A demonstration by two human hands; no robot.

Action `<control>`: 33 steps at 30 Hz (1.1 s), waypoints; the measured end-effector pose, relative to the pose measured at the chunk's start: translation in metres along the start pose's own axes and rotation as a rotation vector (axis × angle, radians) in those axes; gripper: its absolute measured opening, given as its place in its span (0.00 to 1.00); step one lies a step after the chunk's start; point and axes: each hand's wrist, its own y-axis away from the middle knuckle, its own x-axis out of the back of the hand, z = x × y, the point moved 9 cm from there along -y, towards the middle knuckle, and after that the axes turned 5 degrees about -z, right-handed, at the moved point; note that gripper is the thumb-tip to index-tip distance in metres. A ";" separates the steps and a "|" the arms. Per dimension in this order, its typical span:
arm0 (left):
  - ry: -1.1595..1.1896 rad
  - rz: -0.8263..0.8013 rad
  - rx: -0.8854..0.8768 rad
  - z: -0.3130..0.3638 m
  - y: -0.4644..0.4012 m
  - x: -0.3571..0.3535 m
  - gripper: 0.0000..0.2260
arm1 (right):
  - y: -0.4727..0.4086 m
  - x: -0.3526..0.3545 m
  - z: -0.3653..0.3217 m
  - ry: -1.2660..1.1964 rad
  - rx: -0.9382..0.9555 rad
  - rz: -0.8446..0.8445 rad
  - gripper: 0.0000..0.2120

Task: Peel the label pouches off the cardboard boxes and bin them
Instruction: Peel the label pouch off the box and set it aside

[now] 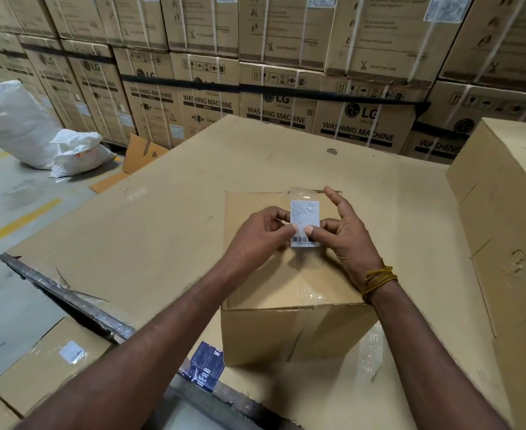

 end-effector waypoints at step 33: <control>-0.378 0.330 0.003 0.000 -0.045 0.045 0.12 | 0.026 -0.060 0.019 1.150 -0.265 -0.458 0.36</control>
